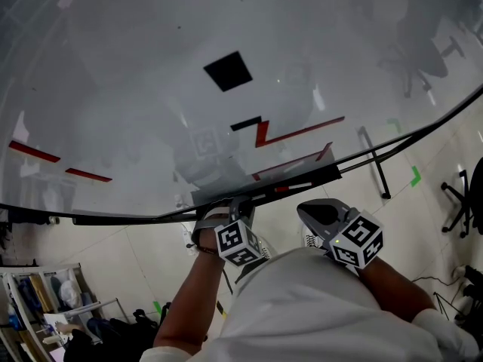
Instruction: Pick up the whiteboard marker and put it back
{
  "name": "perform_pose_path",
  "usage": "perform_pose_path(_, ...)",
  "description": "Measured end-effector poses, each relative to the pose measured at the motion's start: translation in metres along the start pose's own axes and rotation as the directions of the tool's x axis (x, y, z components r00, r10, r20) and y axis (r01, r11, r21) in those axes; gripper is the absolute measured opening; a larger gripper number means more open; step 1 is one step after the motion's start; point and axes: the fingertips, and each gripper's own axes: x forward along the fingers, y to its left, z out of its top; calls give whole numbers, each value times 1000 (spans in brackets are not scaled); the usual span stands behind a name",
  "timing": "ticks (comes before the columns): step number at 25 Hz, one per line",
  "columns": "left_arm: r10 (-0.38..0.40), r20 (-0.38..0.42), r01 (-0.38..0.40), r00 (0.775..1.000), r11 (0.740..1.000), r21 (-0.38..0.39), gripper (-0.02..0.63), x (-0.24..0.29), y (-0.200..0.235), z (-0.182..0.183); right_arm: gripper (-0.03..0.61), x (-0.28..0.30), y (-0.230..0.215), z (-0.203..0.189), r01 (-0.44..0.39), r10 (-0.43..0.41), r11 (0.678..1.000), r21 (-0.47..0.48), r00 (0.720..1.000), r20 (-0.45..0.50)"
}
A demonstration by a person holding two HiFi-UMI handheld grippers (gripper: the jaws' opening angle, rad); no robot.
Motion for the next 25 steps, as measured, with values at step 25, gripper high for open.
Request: perform_pose_path(25, -59, -62, 62, 996, 996, 57, 64, 27, -12, -7, 2, -3, 2, -1, 11, -11, 1000, 0, 1000, 3)
